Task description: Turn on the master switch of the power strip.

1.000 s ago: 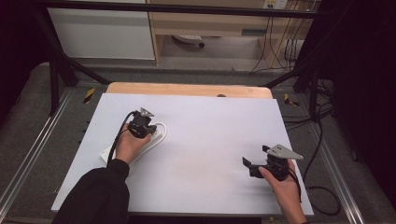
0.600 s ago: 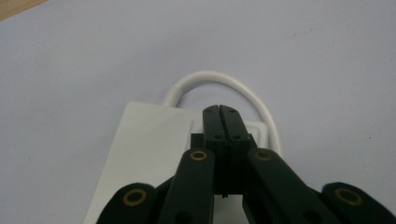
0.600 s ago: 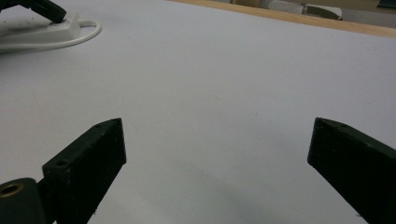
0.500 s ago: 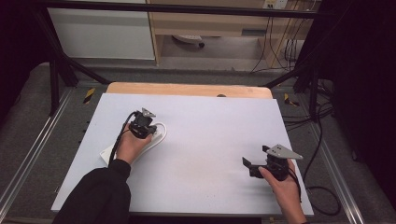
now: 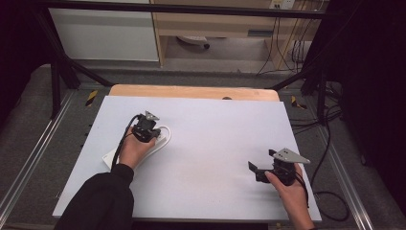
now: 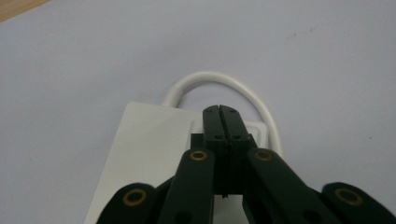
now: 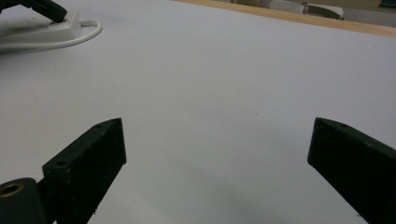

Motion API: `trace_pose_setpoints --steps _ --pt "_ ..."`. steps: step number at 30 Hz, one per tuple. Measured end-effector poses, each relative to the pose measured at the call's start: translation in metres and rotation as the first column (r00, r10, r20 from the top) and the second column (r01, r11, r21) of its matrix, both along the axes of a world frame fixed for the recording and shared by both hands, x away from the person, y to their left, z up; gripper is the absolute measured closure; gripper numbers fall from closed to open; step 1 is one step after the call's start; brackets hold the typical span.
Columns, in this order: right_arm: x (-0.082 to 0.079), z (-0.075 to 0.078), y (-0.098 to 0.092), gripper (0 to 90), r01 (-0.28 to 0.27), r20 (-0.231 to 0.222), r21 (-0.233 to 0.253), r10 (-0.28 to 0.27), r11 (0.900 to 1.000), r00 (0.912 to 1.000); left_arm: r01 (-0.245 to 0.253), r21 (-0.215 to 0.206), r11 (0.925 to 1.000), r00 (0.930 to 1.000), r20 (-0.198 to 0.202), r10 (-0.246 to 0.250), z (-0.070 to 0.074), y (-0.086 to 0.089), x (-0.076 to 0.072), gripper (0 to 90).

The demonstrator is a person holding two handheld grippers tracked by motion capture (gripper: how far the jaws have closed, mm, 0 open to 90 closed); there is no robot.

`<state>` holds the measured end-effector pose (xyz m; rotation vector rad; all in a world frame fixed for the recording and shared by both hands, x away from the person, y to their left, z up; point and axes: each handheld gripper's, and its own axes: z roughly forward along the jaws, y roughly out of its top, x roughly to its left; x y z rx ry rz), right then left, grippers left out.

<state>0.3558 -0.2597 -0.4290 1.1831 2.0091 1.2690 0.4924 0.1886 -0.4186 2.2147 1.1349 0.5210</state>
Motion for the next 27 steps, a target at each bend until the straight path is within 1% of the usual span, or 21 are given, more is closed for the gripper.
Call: trace_pose_setpoints --steps 7,18,21,27 --pt "-0.0001 0.0002 -0.0002 4.8 0.003 -0.002 0.001 -0.003 1.000 1.0000 -0.003 -0.026 0.9996 1.0000 -0.009 0.003 -0.0004 0.0027 0.0009 90.0" --pt "-0.0001 0.0003 -0.0006 4.8 0.005 0.001 0.004 -0.005 1.000 1.0000 -0.002 -0.029 0.9996 1.0000 -0.008 0.002 -0.0004 0.0032 0.0010 90.0" --pt "-0.0002 0.0005 -0.0008 4.8 0.004 0.001 0.003 -0.004 1.000 1.0000 -0.006 -0.040 0.9992 0.9999 -0.010 0.005 -0.0008 0.0041 0.0011 90.0" --pt "-0.0002 0.0006 -0.0013 4.8 0.005 0.003 0.001 -0.005 1.000 1.0000 -0.008 -0.047 0.9989 0.9999 -0.012 0.008 -0.0009 0.0046 0.0013 90.0"
